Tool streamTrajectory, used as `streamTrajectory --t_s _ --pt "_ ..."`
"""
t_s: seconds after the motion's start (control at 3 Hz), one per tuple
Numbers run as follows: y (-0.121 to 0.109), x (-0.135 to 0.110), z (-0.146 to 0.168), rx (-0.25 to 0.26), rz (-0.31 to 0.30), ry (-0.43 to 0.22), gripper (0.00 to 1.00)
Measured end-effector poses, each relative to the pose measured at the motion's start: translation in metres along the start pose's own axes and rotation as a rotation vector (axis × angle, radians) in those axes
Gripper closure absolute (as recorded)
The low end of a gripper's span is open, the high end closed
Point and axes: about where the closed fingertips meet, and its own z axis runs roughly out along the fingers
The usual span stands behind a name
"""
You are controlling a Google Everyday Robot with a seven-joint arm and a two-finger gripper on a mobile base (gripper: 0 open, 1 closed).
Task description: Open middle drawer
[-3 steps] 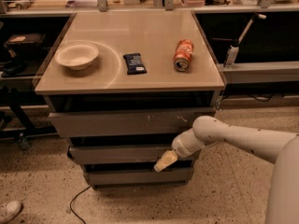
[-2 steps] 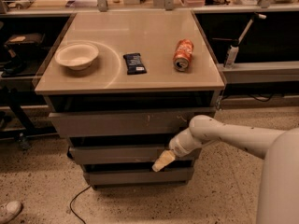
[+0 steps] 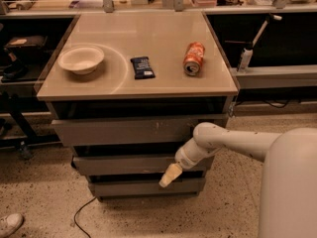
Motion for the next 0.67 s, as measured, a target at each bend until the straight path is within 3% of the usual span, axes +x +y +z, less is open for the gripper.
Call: streamTrajectory --t_s 0.33,0.67 --pt "0.0178 0.0109 -0.0021 -0.027 -0.002 0.055 0.0" --pt "0.0181 0.0106 -0.0028 -0.027 -0.002 0.055 0.0"
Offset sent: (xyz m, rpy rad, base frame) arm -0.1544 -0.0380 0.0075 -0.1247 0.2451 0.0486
